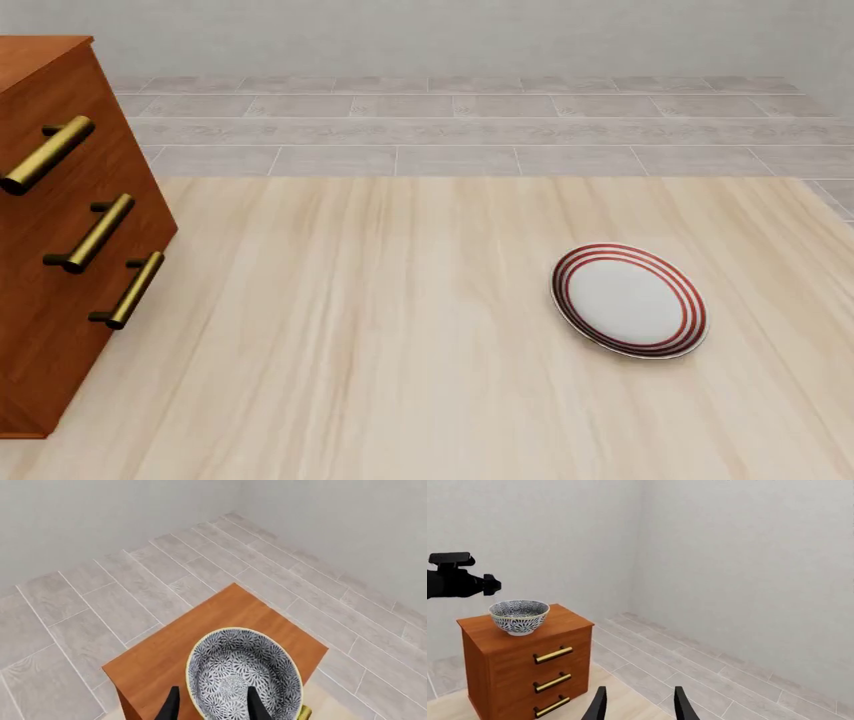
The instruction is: Put the bowl on top of the cabinet.
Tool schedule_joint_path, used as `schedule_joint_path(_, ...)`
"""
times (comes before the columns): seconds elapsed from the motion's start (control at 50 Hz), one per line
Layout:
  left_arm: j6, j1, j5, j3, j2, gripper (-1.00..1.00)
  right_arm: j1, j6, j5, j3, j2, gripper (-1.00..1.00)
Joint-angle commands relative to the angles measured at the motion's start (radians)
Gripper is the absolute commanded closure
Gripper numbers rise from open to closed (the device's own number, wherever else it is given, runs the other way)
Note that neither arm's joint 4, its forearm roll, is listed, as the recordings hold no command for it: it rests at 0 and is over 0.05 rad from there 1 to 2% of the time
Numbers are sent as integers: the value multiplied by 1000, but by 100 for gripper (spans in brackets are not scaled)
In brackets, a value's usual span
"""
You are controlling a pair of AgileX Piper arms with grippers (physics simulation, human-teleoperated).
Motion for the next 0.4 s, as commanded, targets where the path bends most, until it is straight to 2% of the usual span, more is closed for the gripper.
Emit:
schedule_joint_path(0.02, -9, -29, 45, -80, 1, -100, -2, 0, 2, -2, -4, -100)
schedule_joint_path(0.14, -14, -39, 68, -123, 1, -100, -1, -1, 1, -1, -3, -100)
schedule_joint_path(0.4, 27, -17, 108, -203, 0, -100, 1, 0, 1, -1, -3, -100)
